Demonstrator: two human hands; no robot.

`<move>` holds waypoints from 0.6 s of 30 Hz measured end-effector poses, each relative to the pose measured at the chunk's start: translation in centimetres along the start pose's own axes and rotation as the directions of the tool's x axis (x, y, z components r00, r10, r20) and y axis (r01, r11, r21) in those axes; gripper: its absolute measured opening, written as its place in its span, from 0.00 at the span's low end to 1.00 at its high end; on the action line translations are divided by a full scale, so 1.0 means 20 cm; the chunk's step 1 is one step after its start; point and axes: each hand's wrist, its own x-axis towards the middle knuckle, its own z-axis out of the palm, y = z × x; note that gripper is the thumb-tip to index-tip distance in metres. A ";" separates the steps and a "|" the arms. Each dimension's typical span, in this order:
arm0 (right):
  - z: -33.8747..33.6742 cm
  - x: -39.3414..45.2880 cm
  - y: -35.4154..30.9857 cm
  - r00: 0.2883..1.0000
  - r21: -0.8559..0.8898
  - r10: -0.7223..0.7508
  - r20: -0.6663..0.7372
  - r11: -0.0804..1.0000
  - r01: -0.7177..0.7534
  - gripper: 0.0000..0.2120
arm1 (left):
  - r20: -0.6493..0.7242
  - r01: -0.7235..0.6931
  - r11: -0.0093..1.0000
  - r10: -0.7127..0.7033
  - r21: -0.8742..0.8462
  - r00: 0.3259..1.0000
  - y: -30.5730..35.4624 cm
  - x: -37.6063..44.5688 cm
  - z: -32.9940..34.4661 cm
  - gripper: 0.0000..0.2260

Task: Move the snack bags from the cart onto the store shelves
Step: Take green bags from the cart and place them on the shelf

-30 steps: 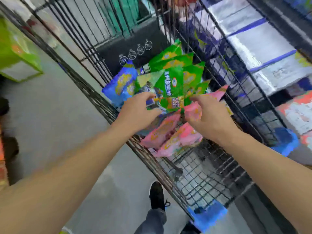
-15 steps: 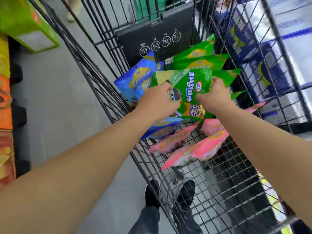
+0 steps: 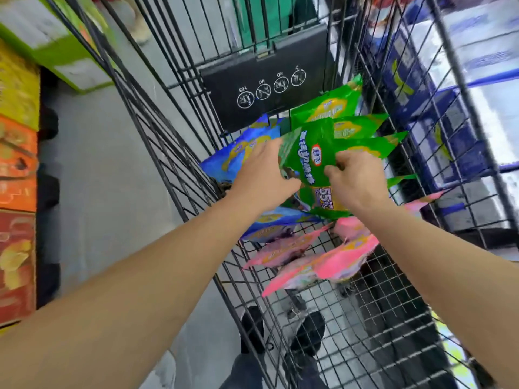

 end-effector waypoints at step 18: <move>-0.30 -0.25 -0.16 0.796 -0.072 -0.516 -0.318 0.850 0.522 0.07 | -0.139 -0.096 0.962 0.062 -0.257 0.988 0.02 -0.11 -0.11 0.11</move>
